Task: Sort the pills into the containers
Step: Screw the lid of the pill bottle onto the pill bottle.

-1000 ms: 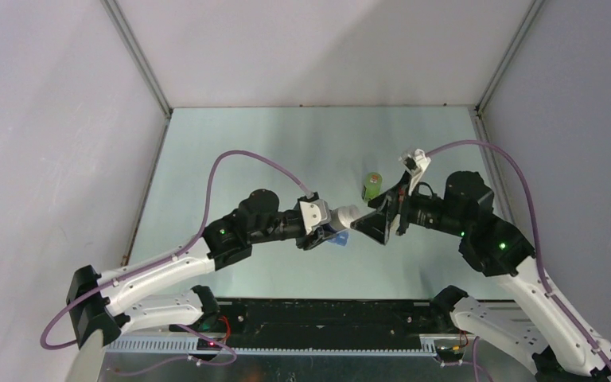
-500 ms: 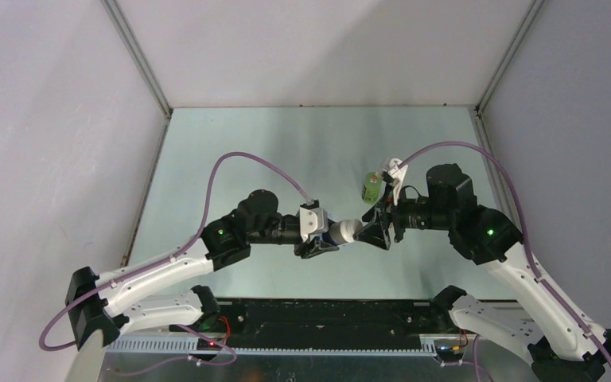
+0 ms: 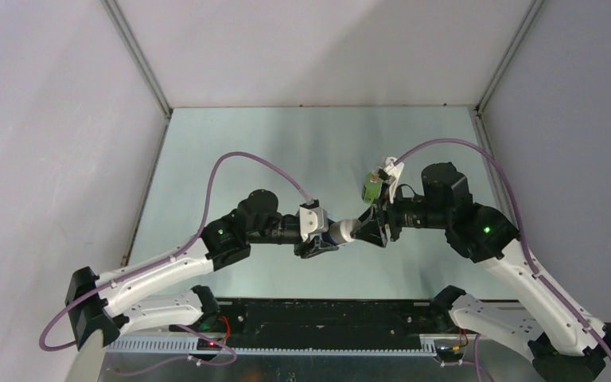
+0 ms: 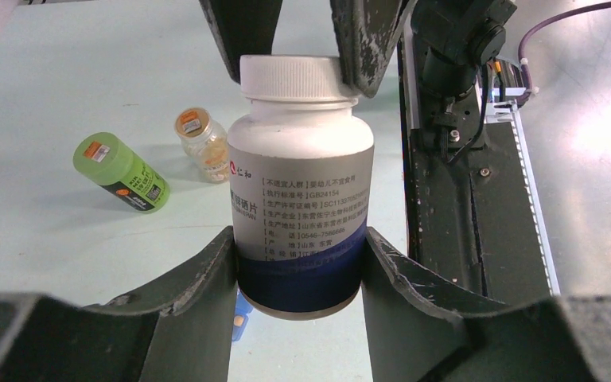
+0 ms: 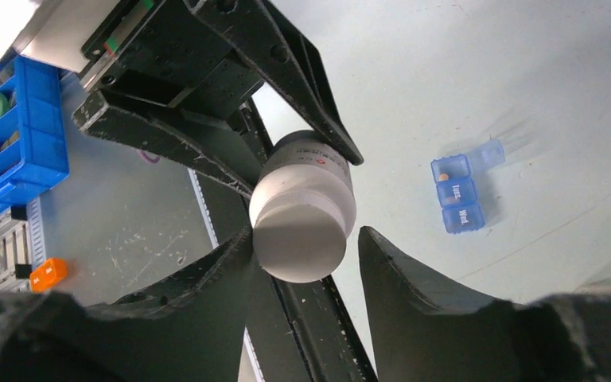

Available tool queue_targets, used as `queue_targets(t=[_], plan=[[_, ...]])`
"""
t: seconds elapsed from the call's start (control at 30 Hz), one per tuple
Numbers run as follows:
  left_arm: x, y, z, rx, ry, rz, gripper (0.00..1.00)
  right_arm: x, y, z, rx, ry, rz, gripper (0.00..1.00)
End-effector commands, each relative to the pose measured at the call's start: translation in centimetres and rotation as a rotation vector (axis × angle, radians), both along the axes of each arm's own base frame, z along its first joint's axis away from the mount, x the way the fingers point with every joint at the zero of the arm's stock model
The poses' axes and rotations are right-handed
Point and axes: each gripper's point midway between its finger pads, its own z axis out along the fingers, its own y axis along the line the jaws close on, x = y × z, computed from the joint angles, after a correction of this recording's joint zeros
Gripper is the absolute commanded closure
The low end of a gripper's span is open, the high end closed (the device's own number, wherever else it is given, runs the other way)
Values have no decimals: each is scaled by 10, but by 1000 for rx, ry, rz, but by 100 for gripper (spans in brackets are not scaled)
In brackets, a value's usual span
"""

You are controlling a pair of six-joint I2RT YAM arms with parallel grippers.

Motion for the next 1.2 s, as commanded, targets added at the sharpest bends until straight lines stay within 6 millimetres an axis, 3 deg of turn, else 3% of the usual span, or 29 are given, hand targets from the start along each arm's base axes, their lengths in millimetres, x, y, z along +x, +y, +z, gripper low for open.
queue_targets(t=[0.0, 0.13, 0.3, 0.37, 0.4, 0.43, 0.53, 0.63, 0.77, 0.9, 1.0, 1.17], plan=[[-5, -5, 43, -107, -69, -41, 100, 20, 4, 17, 36, -11, -115, 44], [-4, -5, 43, -106, -69, -36, 100, 40, 5, 16, 59, 34, -256, 42], [-4, -5, 41, -102, -70, -33, 100, 63, 1, 22, 125, 107, -450, 46], [-4, -4, 40, -101, -70, -31, 100, 68, -2, 24, 148, 135, -511, 36], [-3, -4, 39, -99, -68, -29, 100, 70, -4, 25, 154, 137, -532, 24], [-3, -4, 39, -98, -68, -26, 100, 70, -5, 26, 159, 137, -535, 19], [-2, -3, 39, -98, -67, -20, 100, 65, -8, 29, 152, 102, -509, 9], [-2, -3, 38, -96, -67, -18, 100, 53, -11, 35, 148, 51, -439, 7], [-2, -3, 37, -96, -64, -18, 100, 21, -10, 34, 102, -29, -229, 6], [-4, -3, 39, -99, -62, -24, 100, -9, -9, 19, 37, -63, -22, 6], [-5, -3, 40, -102, -65, -29, 100, -8, -8, 11, 4, -70, -1, 7], [-7, -3, 41, -106, -64, -43, 100, -1, 0, 8, 2, -54, 2, 24]])
